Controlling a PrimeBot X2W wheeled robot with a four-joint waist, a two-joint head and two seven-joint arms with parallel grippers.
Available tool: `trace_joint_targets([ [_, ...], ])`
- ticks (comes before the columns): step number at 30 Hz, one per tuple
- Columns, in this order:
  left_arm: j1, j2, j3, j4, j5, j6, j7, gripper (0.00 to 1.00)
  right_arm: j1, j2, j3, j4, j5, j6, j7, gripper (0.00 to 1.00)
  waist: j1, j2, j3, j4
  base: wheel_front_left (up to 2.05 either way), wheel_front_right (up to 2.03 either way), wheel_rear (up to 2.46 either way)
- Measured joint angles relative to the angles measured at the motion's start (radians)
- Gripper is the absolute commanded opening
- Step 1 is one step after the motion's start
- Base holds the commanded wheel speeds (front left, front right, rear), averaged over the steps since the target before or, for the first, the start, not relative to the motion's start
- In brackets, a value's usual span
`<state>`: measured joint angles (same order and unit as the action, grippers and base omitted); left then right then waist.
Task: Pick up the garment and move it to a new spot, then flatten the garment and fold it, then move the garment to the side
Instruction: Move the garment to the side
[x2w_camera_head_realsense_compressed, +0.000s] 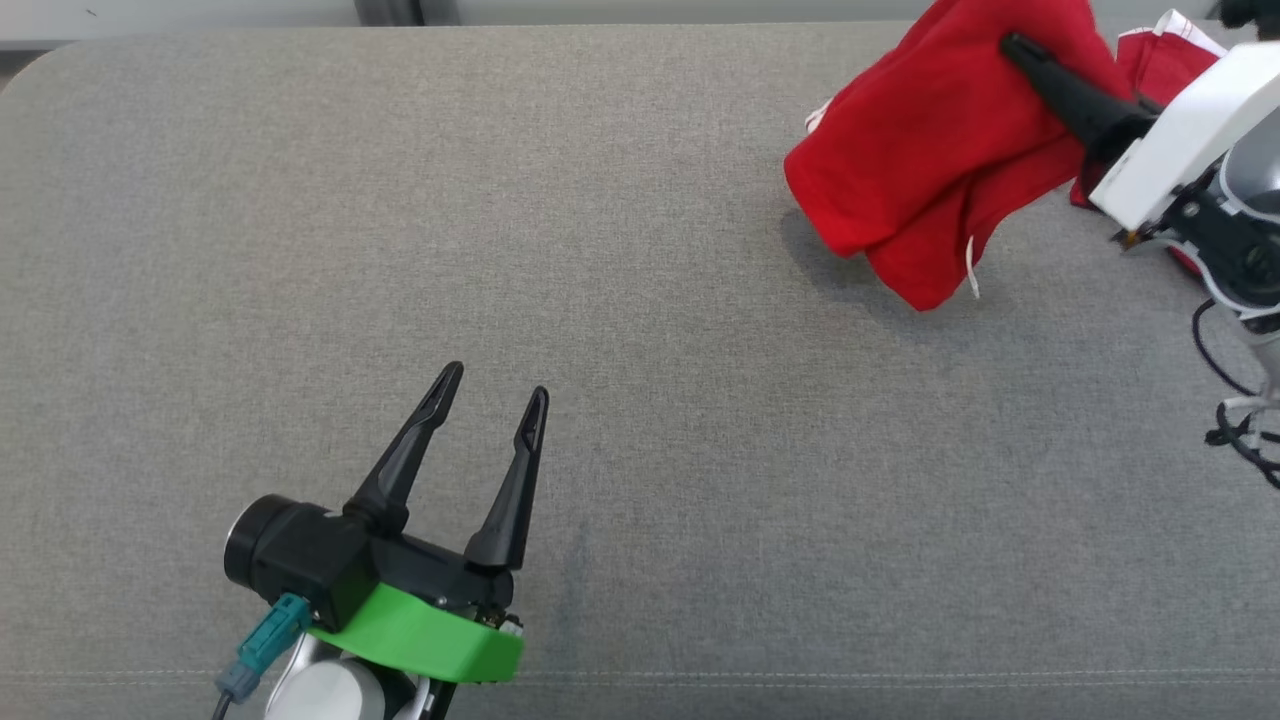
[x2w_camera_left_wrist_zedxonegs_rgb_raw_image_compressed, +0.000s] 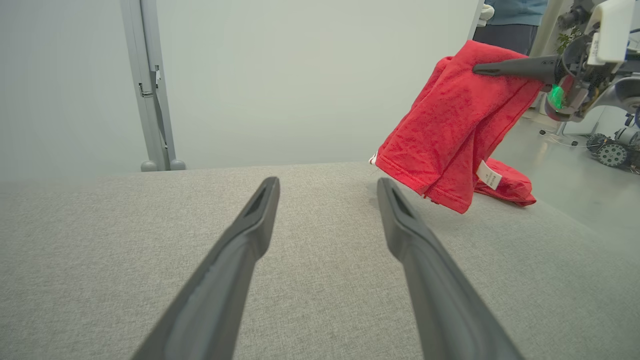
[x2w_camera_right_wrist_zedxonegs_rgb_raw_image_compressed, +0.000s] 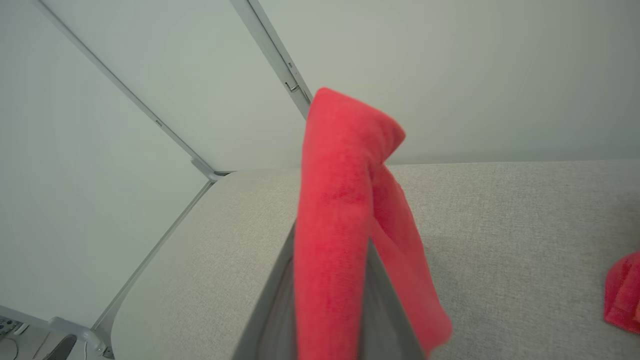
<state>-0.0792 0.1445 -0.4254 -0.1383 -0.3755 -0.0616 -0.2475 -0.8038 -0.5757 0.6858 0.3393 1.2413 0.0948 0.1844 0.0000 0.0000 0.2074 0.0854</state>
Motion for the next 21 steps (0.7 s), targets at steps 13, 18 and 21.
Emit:
trace_joint_targets([
  [13,-0.004,0.029,0.003,-0.071,0.016,0.000,0.000,1.00,-0.176,-0.052,-0.090,-0.005,0.021,-0.092,0.044,0.00,0.0000,0.0000,0.071,-0.032,0.00,0.00,0.00],
  [18,-0.025,0.029,-0.001,-0.091,0.023,0.000,0.009,1.00,-0.229,-0.025,-0.095,-0.003,0.021,-0.125,0.056,0.00,0.0000,0.0000,0.116,-0.037,0.00,0.00,0.00],
  [21,-0.037,0.030,-0.001,-0.099,0.028,0.000,0.010,1.00,-0.255,-0.010,-0.101,0.005,0.021,-0.144,0.060,0.00,0.0000,0.0000,0.145,-0.037,0.00,0.00,0.00],
])
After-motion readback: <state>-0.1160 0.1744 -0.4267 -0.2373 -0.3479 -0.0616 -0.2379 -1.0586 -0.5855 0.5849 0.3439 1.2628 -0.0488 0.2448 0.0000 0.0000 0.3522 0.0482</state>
